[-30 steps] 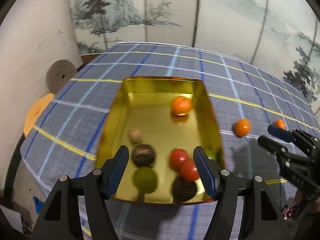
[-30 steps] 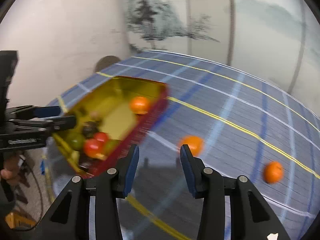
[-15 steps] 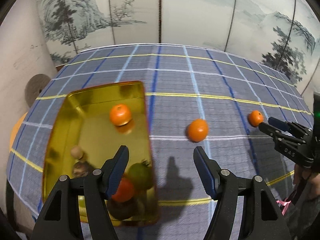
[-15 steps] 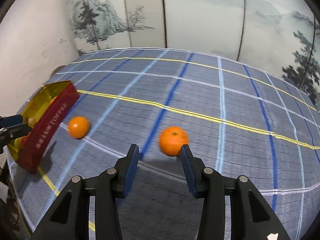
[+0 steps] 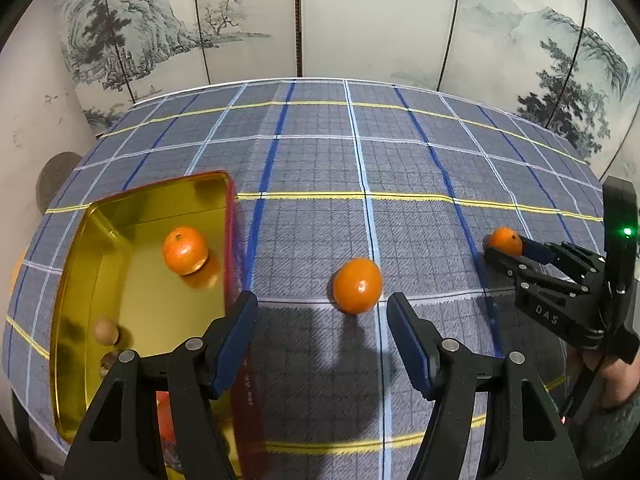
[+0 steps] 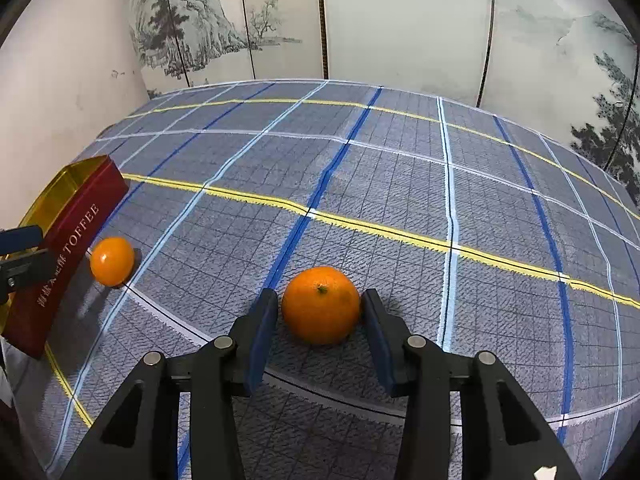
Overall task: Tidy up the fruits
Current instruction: 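Grasp an orange tangerine on the table with the right tool, then grasp another tangerine with the left tool while the right holds its tangerine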
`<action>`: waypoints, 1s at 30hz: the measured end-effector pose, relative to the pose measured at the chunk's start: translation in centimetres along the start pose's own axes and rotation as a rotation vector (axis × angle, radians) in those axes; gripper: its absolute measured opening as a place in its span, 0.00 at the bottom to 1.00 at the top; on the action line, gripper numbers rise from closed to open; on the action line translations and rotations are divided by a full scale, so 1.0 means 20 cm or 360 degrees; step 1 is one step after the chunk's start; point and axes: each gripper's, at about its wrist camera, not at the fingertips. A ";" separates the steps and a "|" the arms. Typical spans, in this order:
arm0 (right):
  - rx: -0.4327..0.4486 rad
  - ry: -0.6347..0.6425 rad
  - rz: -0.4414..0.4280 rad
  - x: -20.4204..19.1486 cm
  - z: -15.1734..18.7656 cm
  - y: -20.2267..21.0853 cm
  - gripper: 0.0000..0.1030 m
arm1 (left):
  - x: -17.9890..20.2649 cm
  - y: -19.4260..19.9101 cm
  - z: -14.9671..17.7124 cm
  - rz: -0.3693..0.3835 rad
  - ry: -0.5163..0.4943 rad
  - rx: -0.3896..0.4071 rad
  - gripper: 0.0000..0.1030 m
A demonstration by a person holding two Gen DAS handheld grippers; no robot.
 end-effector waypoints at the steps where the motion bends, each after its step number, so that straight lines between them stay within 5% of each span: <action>1: -0.0003 0.0003 0.0002 0.00 0.00 0.00 0.35 | 0.01 -0.01 -0.01 -0.0001 -0.0001 -0.0003 0.66; 30: 0.0011 -0.0059 0.0105 0.20 0.20 0.13 0.33 | 0.11 -0.20 -0.09 0.0034 -0.0064 -0.0097 0.64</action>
Point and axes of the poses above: each gripper's, at about its wrist camera, not at the fingertips, and y roughly against the way its jaws point, x to its right, z to its underside, and after that the axes turned 12 degrees about -x, right-handed
